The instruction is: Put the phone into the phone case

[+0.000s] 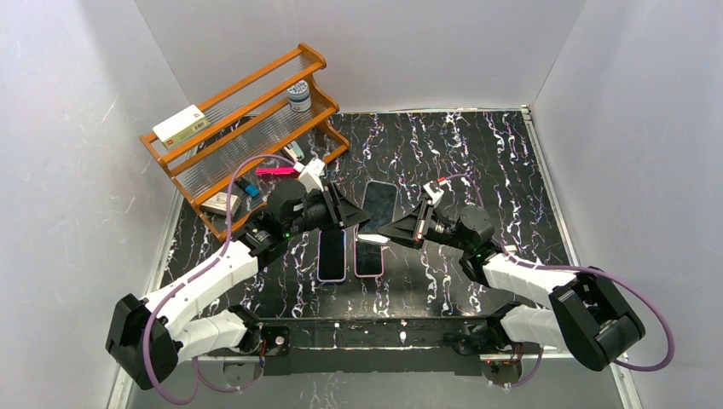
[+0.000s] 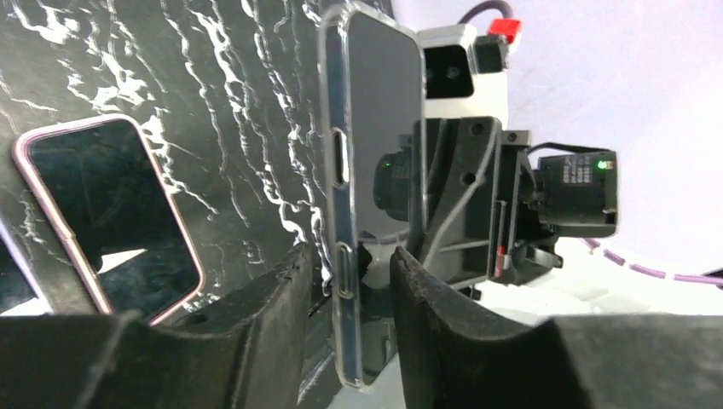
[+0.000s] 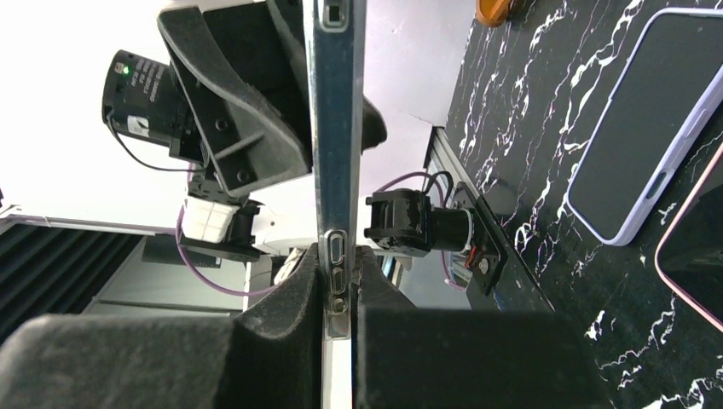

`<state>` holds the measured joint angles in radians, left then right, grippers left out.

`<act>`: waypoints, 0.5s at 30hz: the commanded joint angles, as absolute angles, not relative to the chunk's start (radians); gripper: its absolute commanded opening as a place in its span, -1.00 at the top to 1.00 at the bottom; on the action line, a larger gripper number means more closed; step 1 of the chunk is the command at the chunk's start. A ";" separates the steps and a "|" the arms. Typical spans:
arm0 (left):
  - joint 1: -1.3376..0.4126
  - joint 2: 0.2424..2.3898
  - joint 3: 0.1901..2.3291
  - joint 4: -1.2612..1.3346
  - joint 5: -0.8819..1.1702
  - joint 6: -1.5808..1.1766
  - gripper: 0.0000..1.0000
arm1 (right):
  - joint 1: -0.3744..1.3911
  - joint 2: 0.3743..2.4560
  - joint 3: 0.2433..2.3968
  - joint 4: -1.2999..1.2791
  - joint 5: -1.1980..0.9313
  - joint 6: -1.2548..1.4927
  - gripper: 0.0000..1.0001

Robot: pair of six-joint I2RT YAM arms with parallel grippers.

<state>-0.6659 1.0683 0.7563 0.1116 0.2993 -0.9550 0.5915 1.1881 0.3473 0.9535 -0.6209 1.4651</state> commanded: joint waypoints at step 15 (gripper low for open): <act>-0.640 1.139 0.827 0.092 0.296 -0.893 0.54 | 0.595 1.179 0.390 1.020 -0.753 1.401 0.97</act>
